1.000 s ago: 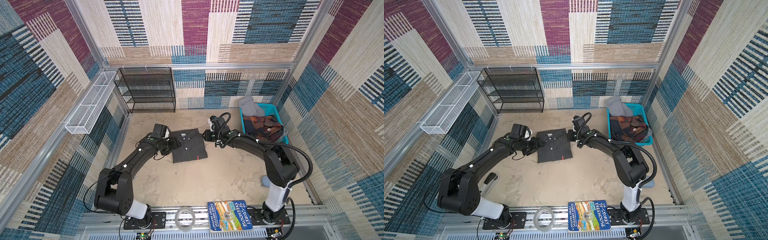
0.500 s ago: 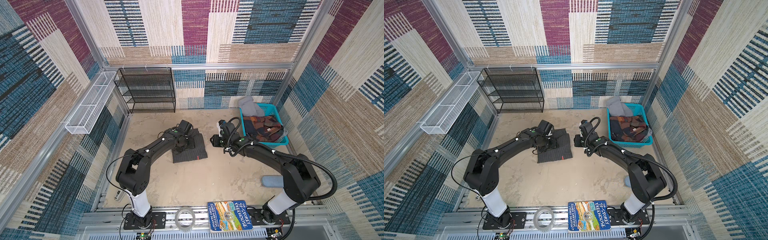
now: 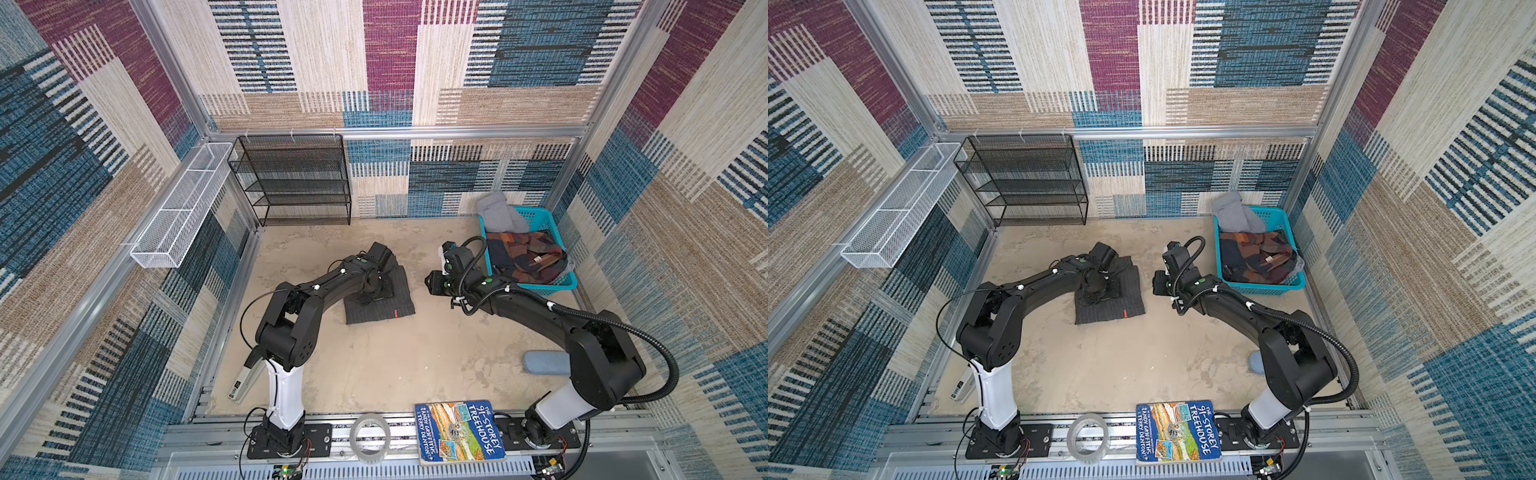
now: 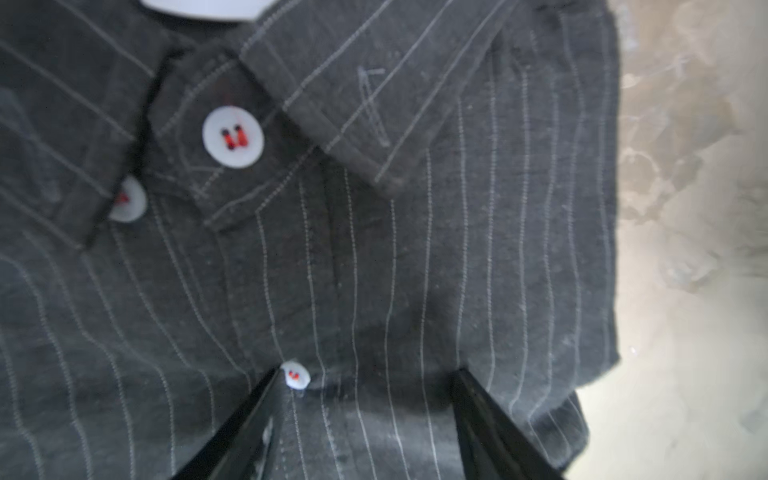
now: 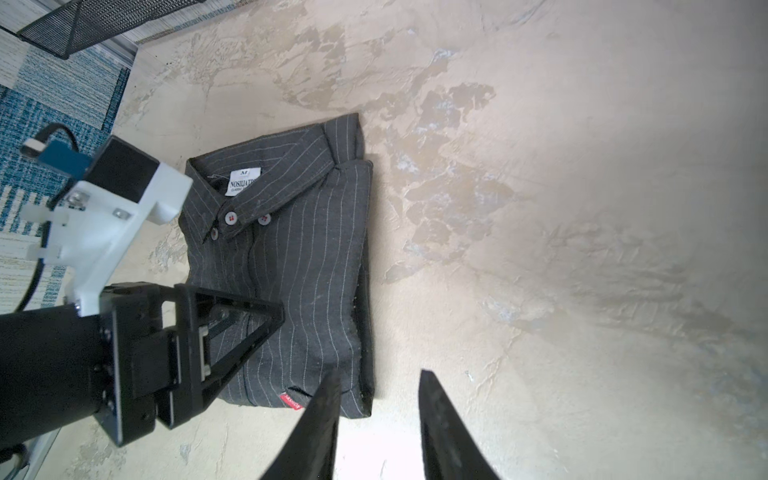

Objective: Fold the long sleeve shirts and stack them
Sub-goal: 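Grasp the shirt's near edge with the left gripper while the right draws back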

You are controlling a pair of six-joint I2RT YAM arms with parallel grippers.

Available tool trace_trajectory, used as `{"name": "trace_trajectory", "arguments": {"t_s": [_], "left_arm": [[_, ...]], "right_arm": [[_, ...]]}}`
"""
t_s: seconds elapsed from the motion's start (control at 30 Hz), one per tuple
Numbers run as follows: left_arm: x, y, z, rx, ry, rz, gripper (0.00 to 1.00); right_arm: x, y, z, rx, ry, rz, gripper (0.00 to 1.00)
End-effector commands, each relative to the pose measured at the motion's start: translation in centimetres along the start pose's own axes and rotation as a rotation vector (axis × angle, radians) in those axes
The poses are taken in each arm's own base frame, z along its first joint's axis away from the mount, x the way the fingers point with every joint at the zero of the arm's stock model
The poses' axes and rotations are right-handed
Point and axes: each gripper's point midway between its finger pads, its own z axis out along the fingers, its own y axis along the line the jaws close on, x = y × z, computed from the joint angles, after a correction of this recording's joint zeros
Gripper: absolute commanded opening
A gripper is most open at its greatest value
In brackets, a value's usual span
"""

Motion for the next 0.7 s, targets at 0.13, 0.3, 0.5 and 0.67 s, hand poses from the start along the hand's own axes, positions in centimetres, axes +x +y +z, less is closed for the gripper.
{"name": "trace_trajectory", "arguments": {"t_s": [0.13, 0.3, 0.5, 0.67], "left_arm": [[0.5, 3.0, 1.5, -0.12, 0.035, -0.054, 0.67], [0.3, 5.0, 1.7, -0.154, 0.042, -0.092, 0.68], [-0.7, 7.6, 1.1, -0.166, 0.026, -0.126, 0.67], [-1.5, 9.7, 0.7, -0.177, 0.027, -0.114, 0.68]], "right_arm": [[-0.5, -0.1, 0.0, 0.012, -0.022, 0.021, 0.35], [-0.8, 0.0, 0.0, 0.011, -0.025, 0.02, 0.35], [-0.8, 0.1, 0.2, 0.011, -0.022, 0.022, 0.35], [-0.7, 0.1, 0.5, 0.008, -0.016, 0.026, 0.35]]}}
